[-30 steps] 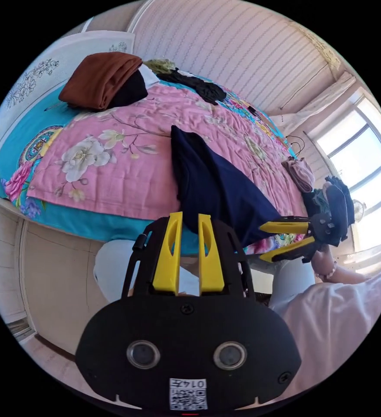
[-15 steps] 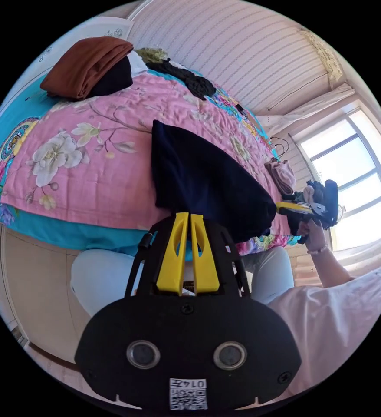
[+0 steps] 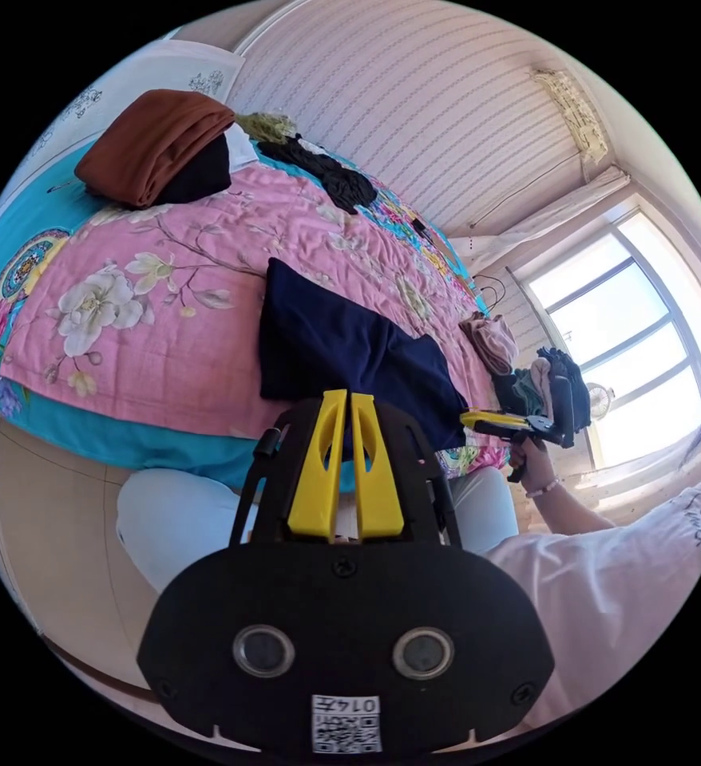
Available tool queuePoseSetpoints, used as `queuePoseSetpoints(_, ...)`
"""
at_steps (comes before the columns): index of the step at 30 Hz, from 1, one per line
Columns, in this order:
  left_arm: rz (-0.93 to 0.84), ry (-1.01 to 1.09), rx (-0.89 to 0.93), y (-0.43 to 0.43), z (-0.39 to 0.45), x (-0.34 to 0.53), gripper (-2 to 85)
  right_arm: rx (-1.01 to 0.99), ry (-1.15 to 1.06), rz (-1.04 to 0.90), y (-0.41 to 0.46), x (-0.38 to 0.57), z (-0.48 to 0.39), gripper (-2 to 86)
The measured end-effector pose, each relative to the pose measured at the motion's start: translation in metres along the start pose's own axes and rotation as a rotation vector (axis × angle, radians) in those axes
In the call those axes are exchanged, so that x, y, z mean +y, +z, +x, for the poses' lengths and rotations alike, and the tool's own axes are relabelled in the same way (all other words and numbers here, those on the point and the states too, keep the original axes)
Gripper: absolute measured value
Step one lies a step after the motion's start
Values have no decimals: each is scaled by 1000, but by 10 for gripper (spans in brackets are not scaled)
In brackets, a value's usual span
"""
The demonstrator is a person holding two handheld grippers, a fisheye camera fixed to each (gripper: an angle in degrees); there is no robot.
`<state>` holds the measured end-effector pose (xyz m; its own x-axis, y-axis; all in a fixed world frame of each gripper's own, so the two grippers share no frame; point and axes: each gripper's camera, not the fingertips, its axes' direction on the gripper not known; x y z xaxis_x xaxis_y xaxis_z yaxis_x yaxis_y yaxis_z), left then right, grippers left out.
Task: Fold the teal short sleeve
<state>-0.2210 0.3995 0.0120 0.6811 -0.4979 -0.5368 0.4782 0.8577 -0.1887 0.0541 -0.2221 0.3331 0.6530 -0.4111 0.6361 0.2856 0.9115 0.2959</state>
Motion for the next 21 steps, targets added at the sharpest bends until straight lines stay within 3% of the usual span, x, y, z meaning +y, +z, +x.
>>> queuePoseSetpoints(7, -26, -1, -27, -4, 1, 1, -10, -68, 258, 54, -6, 34, 40, 111)
queuePoseSetpoints(11, -32, -21, -13, -6, -3, 3, -10, -102, 251, 85, -13, 35, 51, 103)
queuePoseSetpoints(14, -46, -10, -30, -8, -1, 3, -10, -100, 238, 14, -9, 33, 56, 49)
queuePoseSetpoints(21, -47, -21, -9, -23, -6, 1, -10, -193, 237, 121, -60, 64, 70, 8)
